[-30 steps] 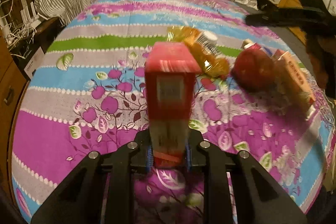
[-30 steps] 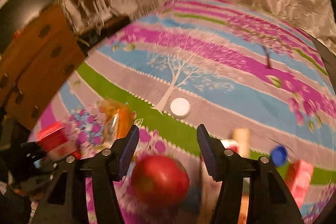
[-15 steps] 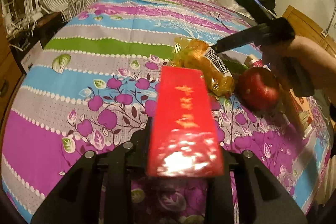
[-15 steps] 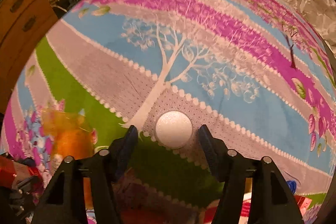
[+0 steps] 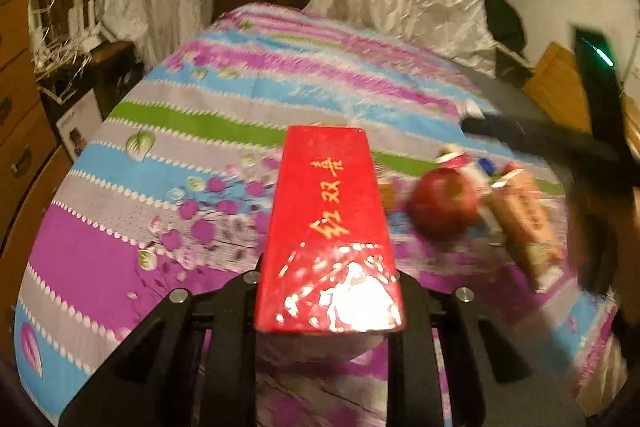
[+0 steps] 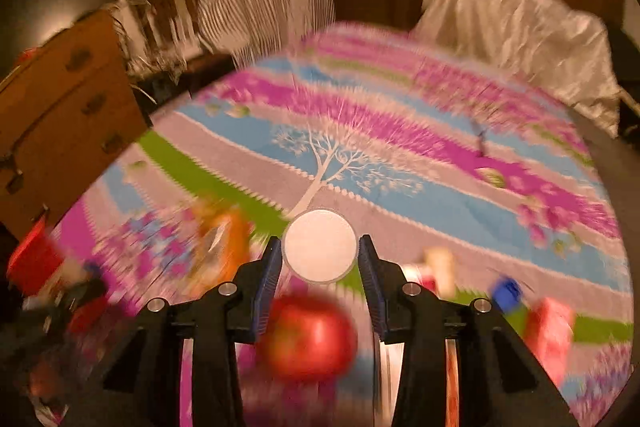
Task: Collect trash
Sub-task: 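Carry the red box and white cap to the bucket and release both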
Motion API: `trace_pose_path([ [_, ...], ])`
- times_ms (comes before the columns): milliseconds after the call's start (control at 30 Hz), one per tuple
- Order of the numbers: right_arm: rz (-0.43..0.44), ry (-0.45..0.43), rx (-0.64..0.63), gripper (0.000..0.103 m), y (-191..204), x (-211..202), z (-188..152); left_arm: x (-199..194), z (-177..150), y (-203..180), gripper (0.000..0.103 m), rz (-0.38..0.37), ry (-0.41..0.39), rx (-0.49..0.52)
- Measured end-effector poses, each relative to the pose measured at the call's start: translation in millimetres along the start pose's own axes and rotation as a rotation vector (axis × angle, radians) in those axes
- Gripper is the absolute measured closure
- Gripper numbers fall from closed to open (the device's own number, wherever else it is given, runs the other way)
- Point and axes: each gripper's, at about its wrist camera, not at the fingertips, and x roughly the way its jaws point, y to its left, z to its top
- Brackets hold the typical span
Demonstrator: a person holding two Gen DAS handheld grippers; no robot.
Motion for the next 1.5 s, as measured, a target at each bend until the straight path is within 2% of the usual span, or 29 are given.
trace_pose_path([
  [133, -0.095, -0.144, -0.004, 0.062, 10, -113, -61, -36, -12, -40, 0.083, -0.060, -0.030, 0.027],
  [233, -0.156, -0.206, 0.026, 0.062, 11, -179, -101, -60, -24, -85, 0.083, -0.129, -0.035, 0.082],
  [300, -0.228, -0.244, 0.039, 0.062, 10, -227, -133, -73, -31, -118, 0.083, -0.179, -0.037, 0.127],
  [467, -0.370, -0.292, 0.101, 0.062, -6, -324, -204, -99, -58, -207, 0.083, -0.310, -0.013, 0.250],
  [733, -0.586, -0.324, 0.216, 0.062, -49, -447, -302, -119, -107, -357, 0.083, -0.519, 0.041, 0.445],
  [1000, -0.777, -0.280, 0.336, 0.062, -104, -543, -397, -126, -159, -476, 0.083, -0.667, 0.130, 0.616],
  [1167, -0.844, -0.214, 0.425, 0.062, -138, -589, -460, -124, -192, -532, 0.083, -0.725, 0.209, 0.703],
  [1267, -0.828, -0.153, 0.504, 0.062, -163, -600, -489, -119, -218, -565, 0.083, -0.736, 0.269, 0.759],
  [1400, -0.789, -0.054, 0.590, 0.062, -194, -593, -518, -108, -242, -595, 0.083, -0.713, 0.331, 0.798],
  [1500, -0.720, 0.015, 0.667, 0.062, -219, -582, -540, -100, -258, -613, 0.083, -0.688, 0.371, 0.838],
])
